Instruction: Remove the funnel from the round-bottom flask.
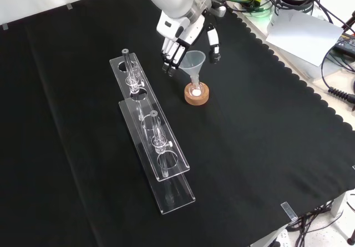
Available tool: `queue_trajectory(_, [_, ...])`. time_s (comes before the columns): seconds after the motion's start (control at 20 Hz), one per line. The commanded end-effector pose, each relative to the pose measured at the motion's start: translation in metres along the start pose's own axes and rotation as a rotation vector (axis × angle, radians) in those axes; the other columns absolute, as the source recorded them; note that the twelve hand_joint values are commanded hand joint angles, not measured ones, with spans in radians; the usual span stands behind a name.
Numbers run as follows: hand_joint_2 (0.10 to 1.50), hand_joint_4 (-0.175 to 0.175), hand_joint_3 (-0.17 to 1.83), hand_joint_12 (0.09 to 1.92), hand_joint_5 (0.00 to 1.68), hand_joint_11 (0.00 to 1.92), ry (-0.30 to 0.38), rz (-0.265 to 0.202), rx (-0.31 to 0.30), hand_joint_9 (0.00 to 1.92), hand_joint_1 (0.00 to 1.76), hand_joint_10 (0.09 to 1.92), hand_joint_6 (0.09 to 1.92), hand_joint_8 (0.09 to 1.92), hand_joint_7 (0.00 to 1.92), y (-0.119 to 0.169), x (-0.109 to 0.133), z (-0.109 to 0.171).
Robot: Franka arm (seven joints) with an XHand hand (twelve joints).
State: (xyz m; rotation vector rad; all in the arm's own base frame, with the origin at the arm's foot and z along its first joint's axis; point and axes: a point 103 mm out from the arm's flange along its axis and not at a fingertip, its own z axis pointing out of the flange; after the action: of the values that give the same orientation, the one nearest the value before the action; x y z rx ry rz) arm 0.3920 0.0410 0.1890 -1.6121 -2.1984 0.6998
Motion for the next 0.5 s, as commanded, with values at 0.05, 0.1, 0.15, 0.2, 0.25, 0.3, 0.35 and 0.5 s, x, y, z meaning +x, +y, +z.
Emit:
queue_trajectory(0.05, [0.74, -0.058, 0.23, 1.38, 0.13, 0.42, -0.018, -0.009, 0.013, 0.32, 0.70, 0.76, 0.09, 0.48, 0.00, 0.0023, -0.0050, 0.0030])
queue_trajectory(0.1, [0.73, -0.058, 0.26, 1.37, 0.13, 0.43, -0.020, -0.009, 0.012, 0.34, 0.71, 0.74, 0.09, 0.49, 0.00, 0.0025, -0.0058, 0.0034])
queue_trajectory(0.15, [0.72, -0.061, 0.30, 1.35, 0.14, 0.45, -0.029, -0.007, 0.008, 0.42, 0.74, 0.71, 0.09, 0.52, 0.00, 0.0024, -0.0066, 0.0036])
queue_trajectory(0.2, [0.70, -0.063, 0.35, 1.34, 0.15, 0.48, -0.037, -0.004, 0.000, 0.48, 0.76, 0.67, 0.09, 0.56, 0.00, 0.0023, -0.0069, 0.0036])
queue_trajectory(0.25, [0.68, -0.068, 0.40, 1.32, 0.17, 0.52, -0.050, -0.001, -0.015, 0.58, 0.78, 0.65, 0.09, 0.60, 0.03, 0.0019, -0.0069, 0.0031])
queue_trajectory(0.3, [0.67, -0.072, 0.45, 1.29, 0.20, 0.56, -0.063, -0.002, -0.034, 0.68, 0.80, 0.62, 0.09, 0.63, 0.07, 0.0012, -0.0066, 0.0026])
queue_trajectory(0.35, [0.65, -0.073, 0.50, 1.27, 0.25, 0.60, -0.073, -0.002, -0.053, 0.77, 0.83, 0.59, 0.09, 0.65, 0.13, 0.0006, -0.0060, 0.0020])
queue_trajectory(0.5, [0.64, -0.077, 0.58, 1.20, 0.38, 0.71, -0.088, -0.009, -0.100, 1.00, 0.89, 0.53, 0.09, 0.68, 0.35, -0.0011, -0.0018, 0.0004])
